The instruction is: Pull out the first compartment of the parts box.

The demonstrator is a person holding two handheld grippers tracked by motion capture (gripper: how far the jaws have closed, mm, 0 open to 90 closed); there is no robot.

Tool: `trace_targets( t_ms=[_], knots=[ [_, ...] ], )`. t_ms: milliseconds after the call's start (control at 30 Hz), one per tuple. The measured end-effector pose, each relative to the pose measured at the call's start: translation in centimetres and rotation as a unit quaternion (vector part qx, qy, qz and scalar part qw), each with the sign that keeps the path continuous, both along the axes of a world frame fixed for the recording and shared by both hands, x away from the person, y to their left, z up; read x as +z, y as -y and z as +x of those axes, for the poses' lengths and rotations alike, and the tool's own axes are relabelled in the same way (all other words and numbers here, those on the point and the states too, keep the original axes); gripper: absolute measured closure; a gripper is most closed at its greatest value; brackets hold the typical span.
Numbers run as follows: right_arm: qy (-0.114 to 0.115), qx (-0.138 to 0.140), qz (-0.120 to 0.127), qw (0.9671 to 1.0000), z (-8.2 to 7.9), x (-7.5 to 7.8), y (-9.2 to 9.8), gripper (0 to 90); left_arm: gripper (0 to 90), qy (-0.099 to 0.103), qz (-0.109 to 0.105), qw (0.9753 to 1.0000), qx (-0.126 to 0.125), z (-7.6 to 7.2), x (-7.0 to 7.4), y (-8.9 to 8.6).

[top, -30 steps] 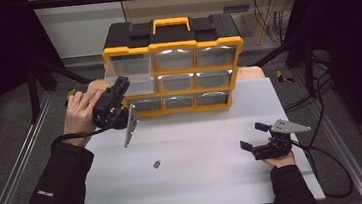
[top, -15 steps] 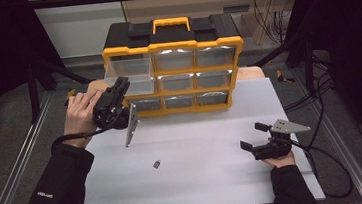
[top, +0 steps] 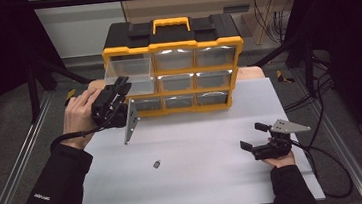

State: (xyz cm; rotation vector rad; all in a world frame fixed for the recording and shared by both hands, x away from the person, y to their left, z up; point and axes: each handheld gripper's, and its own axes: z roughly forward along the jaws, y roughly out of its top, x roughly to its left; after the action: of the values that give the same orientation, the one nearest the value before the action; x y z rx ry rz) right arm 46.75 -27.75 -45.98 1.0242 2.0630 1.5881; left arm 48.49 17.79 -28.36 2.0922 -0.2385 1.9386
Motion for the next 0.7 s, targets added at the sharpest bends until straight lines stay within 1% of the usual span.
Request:
trace_targets(
  t_ms=[67, 133, 200, 233, 267, 300, 333, 367, 433, 533, 600, 700],
  knots=[
    [0.0, 0.0, 0.001, 1.0, 0.0, 0.0, 0.0, 0.3, 67.1, -0.001, -0.009, 1.0, -0.001, -0.1, 0.2, 0.0],
    [0.0, 0.0, 0.001, 1.0, 0.0, 0.0, 0.0, 0.3, 61.6, -0.011, -0.028, 0.9995, 0.001, -0.3, 0.5, 0.0],
    [0.0, 0.0, 0.0, 1.0, 0.0, 0.0, 0.0, 0.3, 54.9, -0.027, -0.05, 0.9983, 0.004, -0.3, 0.8, -0.1],
    [0.0, 0.0, -0.001, 1.0, 0.0, 0.0, 0.0, 0.3, 52.6, -0.029, -0.057, 0.9979, 0.005, -0.4, 1.0, -0.1],
    [0.0, 0.0, 0.0, 1.0, 0.0, 0.0, 0.0, 0.3, 51.0, -0.036, -0.068, 0.997, 0.006, -0.4, 1.1, -0.2],
    [0.0, 0.0, 0.001, 1.0, 0.0, 0.0, 0.0, 0.3, 49.0, -0.048, -0.08, 0.9956, 0.011, -0.4, 1.3, -0.3],
    [0.0, 0.0, 0.001, 1.0, 0.0, 0.0, 0.0, 0.3, 46.2, -0.053, -0.096, 0.9939, 0.01, -0.3, 1.3, -0.4],
    [0.001, 0.0, 0.001, 1.0, 0.0, 0.0, 0.1, 0.3, 44.9, -0.057, -0.101, 0.9932, 0.011, -0.4, 1.4, -0.4],
    [0.0, 0.0, 0.001, 1.0, 0.0, 0.0, 0.0, 0.3, 42.1, -0.066, -0.116, 0.9909, 0.014, -0.4, 1.5, -0.5],
    [0.0, 0.0, 0.001, 1.0, 0.0, 0.0, 0.0, 0.3, 37.2, -0.078, -0.133, 0.9879, 0.021, -0.5, 1.7, -0.7],
    [0.0, 0.0, 0.001, 1.0, 0.0, 0.0, 0.1, 0.3, 34.5, -0.086, -0.148, 0.985, 0.023, -0.5, 1.8, -0.8],
    [0.0, 0.0, 0.002, 1.0, 0.0, 0.1, 0.1, 0.3, 30.5, -0.104, -0.175, 0.9788, 0.024, -0.6, 1.9, -1.0]
  ],
)
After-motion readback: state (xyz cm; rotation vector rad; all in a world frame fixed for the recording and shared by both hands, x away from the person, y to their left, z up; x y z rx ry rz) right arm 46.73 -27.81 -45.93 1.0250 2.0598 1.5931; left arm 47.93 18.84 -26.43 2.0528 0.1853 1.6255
